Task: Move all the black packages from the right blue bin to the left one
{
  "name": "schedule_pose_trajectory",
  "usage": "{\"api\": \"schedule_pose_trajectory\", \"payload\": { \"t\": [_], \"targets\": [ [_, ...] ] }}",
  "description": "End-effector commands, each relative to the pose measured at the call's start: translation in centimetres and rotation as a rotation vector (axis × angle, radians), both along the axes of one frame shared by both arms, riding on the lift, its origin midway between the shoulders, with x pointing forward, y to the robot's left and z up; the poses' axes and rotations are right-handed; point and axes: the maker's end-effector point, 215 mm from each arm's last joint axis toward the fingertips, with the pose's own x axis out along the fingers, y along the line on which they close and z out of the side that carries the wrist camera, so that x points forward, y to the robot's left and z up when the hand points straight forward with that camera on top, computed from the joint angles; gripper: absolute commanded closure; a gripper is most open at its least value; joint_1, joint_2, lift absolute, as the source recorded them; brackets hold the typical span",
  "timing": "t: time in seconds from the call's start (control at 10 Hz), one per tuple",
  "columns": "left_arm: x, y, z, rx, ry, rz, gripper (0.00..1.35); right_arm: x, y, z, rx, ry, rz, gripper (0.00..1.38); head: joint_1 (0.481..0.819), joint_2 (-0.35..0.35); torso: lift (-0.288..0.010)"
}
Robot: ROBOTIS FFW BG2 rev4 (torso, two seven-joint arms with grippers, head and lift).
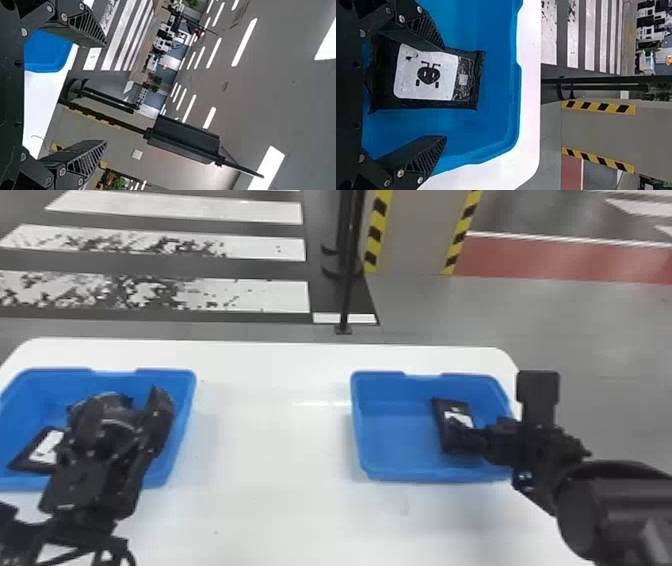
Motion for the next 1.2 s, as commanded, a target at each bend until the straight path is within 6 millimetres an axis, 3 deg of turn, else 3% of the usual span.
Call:
{"api": "schedule_pose_trajectory", "payload": {
  "t": [0.0,0.3,0.7,0.8,1.0,1.1],
  "targets": [
    [0.0,-0.1,-0.1,-0.004,0.0,-0.002,0.22,0.2,0.5,-0.2,0.008,0.005,0.008,0.23,0.695,-0.117,-0.169],
    [-0.1,-0.1,-0.1,-0.008,-0.002,-0.001,0.22,1.1,2.3,-0.7,0.025,0.01,0.038,0.23,0.695,-0.103,-0.169],
    [-0.1,0.1,-0.1,-0.023,-0.005,0.003,0.22,-0.1,1.7,-2.5,0.016,0.073,0.005,0.23,0.695,-0.098,-0.168],
    [-0.1,0.0,-0.2,-0.025,-0.004,0.003,0.22,-0.1,1.9,-3.0,0.031,0.087,0.005,0.32,0.695,-0.098,-0.168],
    [-0.2,0.2,-0.3,-0.031,-0.004,0.006,0.22,-0.3,2.8,-3.7,0.076,0.1,0.013,1.15,0.695,-0.094,-0.168],
    [-0.2,0.1,-0.4,-0.032,-0.003,0.005,0.22,-0.1,3.2,-3.3,0.091,0.088,0.018,1.17,0.695,-0.088,-0.168]
  ]
}}
